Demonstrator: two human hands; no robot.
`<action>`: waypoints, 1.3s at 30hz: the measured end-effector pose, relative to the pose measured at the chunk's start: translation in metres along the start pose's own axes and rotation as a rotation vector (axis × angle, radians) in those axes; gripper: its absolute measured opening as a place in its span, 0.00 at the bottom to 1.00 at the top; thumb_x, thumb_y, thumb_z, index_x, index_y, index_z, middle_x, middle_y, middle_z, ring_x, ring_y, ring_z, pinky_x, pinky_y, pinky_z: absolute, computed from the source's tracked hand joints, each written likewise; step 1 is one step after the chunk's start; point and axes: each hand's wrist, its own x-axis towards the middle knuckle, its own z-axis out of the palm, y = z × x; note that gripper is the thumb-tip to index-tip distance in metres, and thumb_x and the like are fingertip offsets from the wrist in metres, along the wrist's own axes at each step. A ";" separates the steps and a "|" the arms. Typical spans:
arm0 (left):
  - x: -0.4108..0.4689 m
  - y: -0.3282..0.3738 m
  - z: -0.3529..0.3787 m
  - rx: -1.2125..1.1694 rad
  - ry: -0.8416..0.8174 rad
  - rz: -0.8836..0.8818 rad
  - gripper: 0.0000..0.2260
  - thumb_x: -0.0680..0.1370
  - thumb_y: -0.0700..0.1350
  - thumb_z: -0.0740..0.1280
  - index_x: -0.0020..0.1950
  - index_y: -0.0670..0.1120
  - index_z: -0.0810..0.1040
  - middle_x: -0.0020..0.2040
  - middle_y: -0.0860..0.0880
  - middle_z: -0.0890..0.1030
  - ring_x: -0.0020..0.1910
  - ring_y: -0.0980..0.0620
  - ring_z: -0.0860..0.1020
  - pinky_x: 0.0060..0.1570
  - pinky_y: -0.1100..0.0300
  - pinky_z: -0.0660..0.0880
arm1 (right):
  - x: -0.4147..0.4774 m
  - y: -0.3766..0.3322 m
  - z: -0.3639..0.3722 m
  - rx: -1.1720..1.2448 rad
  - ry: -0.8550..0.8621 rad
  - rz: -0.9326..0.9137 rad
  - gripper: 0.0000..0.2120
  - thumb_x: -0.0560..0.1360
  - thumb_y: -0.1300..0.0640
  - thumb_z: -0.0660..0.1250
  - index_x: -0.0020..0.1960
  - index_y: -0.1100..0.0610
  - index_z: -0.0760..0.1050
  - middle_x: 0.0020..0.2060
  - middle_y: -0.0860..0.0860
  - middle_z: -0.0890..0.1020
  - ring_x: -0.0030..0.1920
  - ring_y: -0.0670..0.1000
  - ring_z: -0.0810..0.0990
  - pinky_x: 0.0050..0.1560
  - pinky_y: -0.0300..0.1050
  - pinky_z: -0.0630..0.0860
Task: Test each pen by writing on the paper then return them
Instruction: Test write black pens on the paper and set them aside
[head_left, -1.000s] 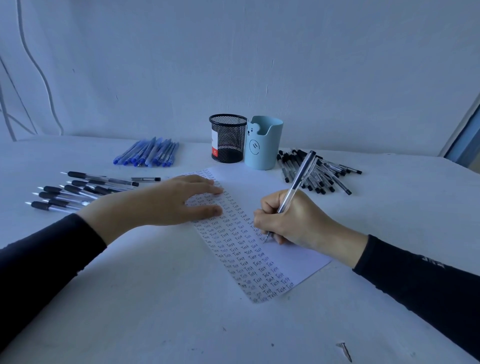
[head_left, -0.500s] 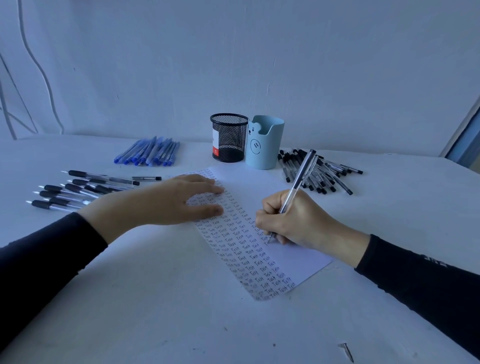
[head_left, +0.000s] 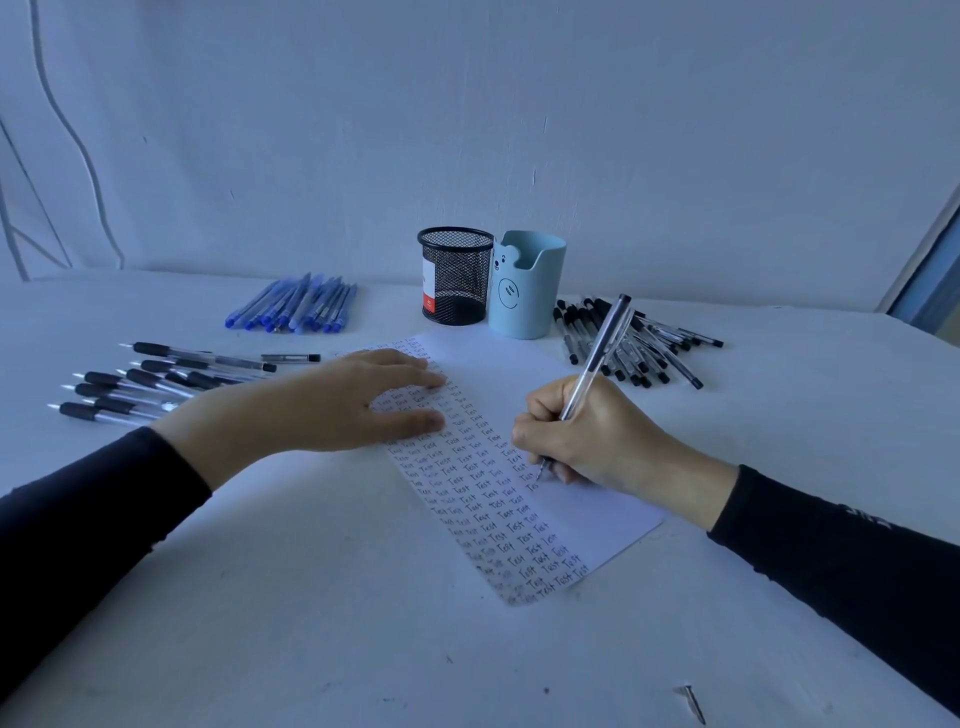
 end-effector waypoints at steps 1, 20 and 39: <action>0.000 0.000 0.000 -0.002 0.002 0.000 0.32 0.69 0.72 0.56 0.72 0.64 0.67 0.74 0.59 0.64 0.72 0.57 0.63 0.72 0.55 0.59 | 0.000 0.000 0.000 -0.005 0.003 -0.004 0.22 0.74 0.67 0.68 0.25 0.57 0.66 0.28 0.60 0.75 0.21 0.47 0.70 0.22 0.32 0.67; -0.001 0.000 -0.002 0.011 -0.024 -0.018 0.32 0.70 0.73 0.56 0.72 0.65 0.65 0.75 0.61 0.63 0.72 0.57 0.64 0.73 0.53 0.61 | 0.009 -0.001 -0.013 0.204 0.033 -0.022 0.17 0.78 0.57 0.67 0.32 0.58 0.68 0.26 0.52 0.77 0.24 0.45 0.68 0.24 0.35 0.62; 0.002 -0.011 0.004 -0.017 0.001 0.009 0.37 0.65 0.79 0.52 0.71 0.67 0.65 0.73 0.63 0.64 0.71 0.61 0.64 0.72 0.58 0.60 | 0.017 -0.004 -0.032 0.439 0.057 0.082 0.14 0.82 0.50 0.59 0.50 0.58 0.79 0.20 0.49 0.63 0.24 0.48 0.56 0.26 0.40 0.55</action>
